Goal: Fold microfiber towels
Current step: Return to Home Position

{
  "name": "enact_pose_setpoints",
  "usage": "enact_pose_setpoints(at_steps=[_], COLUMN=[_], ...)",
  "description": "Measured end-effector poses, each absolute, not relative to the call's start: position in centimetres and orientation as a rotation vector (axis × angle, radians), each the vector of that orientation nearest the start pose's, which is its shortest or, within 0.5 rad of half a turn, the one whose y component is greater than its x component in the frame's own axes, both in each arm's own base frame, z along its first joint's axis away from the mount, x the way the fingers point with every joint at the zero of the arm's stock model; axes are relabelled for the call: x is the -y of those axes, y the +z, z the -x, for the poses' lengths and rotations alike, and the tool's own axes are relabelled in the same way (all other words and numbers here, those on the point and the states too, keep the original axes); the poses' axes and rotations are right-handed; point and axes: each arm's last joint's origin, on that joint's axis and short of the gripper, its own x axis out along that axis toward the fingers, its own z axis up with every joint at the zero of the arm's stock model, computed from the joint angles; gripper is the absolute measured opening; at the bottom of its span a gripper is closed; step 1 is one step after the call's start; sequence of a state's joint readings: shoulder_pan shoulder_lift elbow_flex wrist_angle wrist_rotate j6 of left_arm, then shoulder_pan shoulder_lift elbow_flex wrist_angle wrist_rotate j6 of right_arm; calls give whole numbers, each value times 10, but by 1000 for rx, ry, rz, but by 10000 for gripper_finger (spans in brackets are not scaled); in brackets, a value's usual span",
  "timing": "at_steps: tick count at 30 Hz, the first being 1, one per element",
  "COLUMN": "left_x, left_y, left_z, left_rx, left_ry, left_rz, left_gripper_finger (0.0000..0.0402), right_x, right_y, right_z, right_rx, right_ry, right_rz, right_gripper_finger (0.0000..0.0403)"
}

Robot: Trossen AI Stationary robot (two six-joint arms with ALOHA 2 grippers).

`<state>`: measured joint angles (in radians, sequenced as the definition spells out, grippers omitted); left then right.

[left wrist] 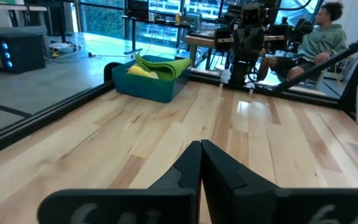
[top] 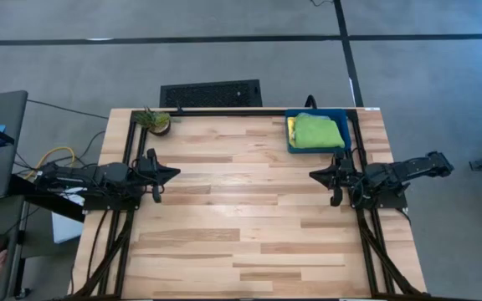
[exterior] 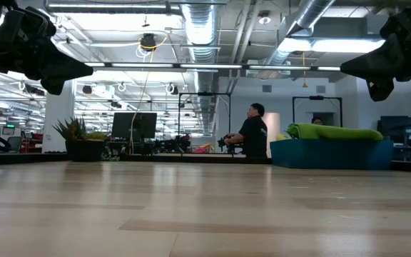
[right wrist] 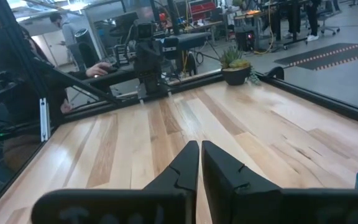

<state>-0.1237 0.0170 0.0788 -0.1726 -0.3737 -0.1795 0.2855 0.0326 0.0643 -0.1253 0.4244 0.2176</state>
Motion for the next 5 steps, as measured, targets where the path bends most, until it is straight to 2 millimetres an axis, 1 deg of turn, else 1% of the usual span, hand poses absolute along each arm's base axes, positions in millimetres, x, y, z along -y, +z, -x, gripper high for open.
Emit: enact_pose_setpoints(at_steps=[5], left_x=[1], left_y=[173], left_z=[-92], left_rx=[-85], left_ry=[258], left_rz=[151], left_gripper_finger=[0], right_x=[-15], right_y=[171], right_z=[-92], right_rx=[-72], right_ry=[-148], right_rz=[-185], right_gripper_finger=[43])
